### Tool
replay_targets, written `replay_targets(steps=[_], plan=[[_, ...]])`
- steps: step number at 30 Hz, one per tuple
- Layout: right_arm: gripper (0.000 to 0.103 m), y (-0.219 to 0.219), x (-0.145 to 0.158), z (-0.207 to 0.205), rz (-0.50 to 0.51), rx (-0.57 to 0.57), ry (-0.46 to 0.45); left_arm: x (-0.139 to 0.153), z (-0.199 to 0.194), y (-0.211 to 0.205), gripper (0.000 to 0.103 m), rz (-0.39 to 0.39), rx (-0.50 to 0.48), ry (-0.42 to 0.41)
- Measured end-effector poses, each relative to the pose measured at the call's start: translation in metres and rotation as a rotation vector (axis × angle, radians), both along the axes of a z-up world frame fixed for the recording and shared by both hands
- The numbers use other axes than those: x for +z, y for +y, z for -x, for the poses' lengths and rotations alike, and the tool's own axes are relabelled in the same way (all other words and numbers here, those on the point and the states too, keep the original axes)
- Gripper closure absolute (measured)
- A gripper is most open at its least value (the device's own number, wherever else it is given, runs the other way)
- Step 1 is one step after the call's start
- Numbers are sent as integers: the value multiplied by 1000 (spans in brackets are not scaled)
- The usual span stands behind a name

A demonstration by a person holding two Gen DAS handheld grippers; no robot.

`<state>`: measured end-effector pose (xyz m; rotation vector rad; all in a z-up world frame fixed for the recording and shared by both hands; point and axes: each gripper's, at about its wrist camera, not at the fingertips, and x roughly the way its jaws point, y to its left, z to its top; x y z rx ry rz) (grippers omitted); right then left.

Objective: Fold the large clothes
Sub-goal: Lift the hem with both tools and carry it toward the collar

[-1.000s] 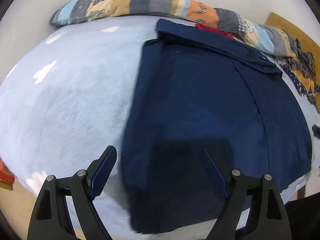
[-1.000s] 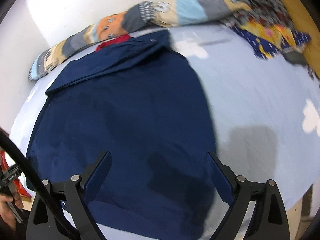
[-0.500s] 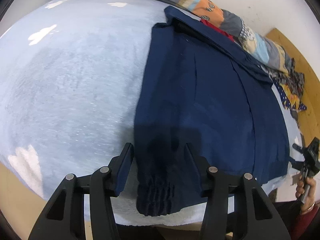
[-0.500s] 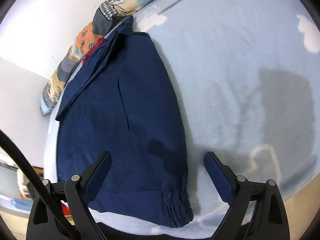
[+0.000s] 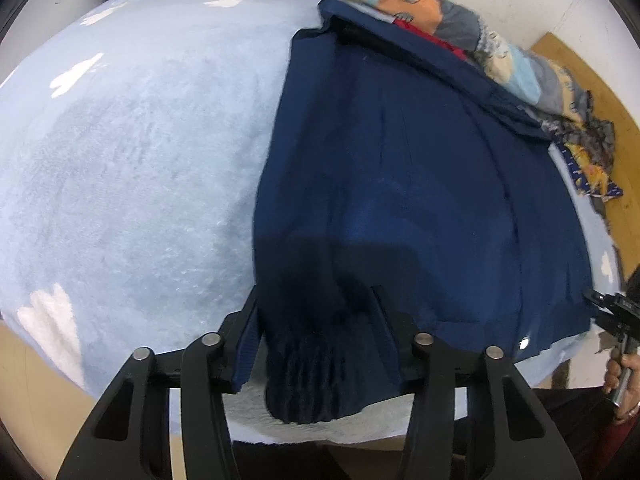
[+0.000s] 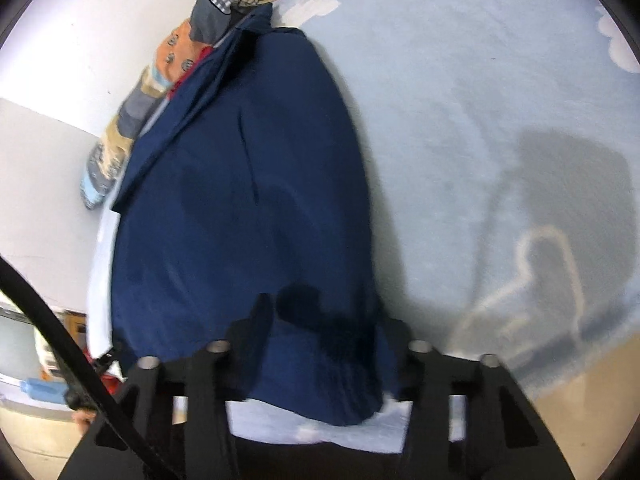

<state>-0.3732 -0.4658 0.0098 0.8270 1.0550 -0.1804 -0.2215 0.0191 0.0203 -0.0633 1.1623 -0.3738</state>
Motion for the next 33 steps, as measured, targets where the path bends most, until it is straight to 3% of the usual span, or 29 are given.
replay_targets(steps=[3,9,13,17,19,20,21,25,33], plan=[[65,0,-1,4,-32,10,-13,-2,2,-5,51,-43,-14,-13],[65,21,21,2,-101,124,-178,1,7,-14,46,-44,-56,-34],[65,19,-1,-4,-14,90,-12,-5,4,-14,46,-65,-42,-18],[65,16,-5,-6,-40,78,-20,-7,5,-19,34,-65,-51,-7],[71,24,4,-9,-41,126,-76,-2,10,-24,41,-69,-76,-37],[72,30,9,-11,-18,140,-91,-1,10,-25,56,-82,-83,-49],[72,33,12,-12,12,149,-84,-1,11,-23,65,-96,-73,-54],[73,34,-2,-16,42,134,-10,-4,8,-12,65,-53,-35,-23],[72,31,-7,-9,20,78,-27,-9,15,-22,57,-102,-33,-54]])
